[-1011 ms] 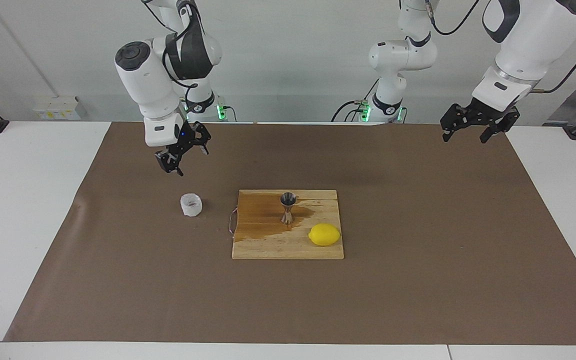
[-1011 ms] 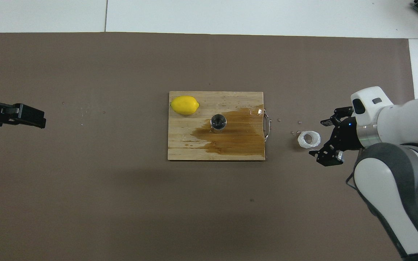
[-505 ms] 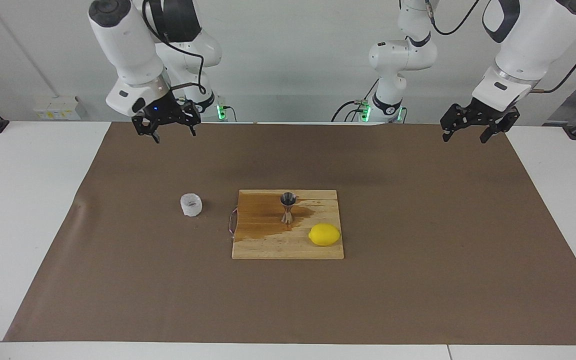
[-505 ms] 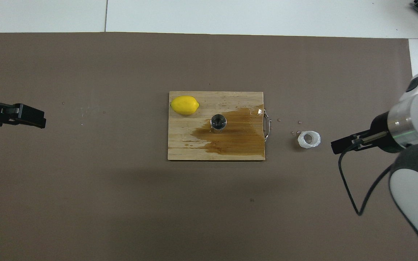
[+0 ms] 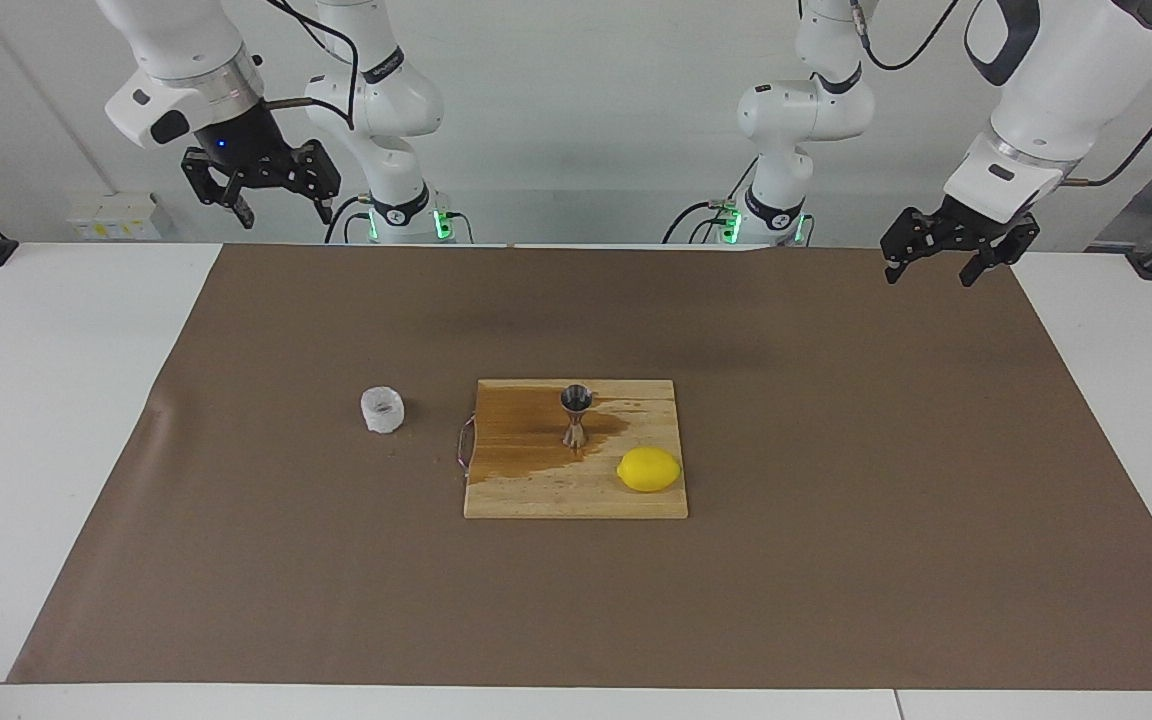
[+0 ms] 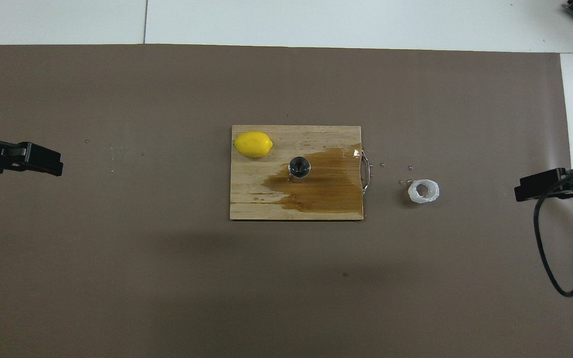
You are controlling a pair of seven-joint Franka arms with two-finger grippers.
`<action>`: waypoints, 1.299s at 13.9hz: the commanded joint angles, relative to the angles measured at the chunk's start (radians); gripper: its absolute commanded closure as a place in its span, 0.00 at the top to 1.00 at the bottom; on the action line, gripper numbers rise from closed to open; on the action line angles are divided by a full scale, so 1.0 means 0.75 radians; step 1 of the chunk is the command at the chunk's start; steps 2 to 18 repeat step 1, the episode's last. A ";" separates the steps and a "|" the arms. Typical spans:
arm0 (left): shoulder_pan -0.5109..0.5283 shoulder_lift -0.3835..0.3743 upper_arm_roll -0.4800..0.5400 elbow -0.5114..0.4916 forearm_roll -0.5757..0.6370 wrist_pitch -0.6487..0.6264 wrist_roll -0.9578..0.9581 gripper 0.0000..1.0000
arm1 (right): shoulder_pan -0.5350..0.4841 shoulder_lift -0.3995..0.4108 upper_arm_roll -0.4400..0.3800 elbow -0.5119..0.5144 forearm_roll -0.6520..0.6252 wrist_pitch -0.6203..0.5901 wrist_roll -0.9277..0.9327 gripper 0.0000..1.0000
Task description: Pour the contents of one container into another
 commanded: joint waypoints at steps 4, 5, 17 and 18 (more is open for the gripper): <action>0.012 -0.013 -0.006 0.002 -0.017 -0.018 0.007 1.00 | 0.001 0.021 0.016 0.023 -0.023 -0.017 0.066 1.00; 0.012 -0.013 -0.006 0.002 -0.017 -0.018 0.007 1.00 | 0.001 0.021 0.016 0.023 -0.023 -0.017 0.066 1.00; 0.012 -0.013 -0.006 0.002 -0.017 -0.018 0.007 1.00 | 0.001 0.021 0.016 0.023 -0.023 -0.017 0.066 1.00; 0.012 -0.013 -0.006 0.002 -0.017 -0.018 0.007 1.00 | 0.001 0.021 0.016 0.023 -0.023 -0.017 0.066 1.00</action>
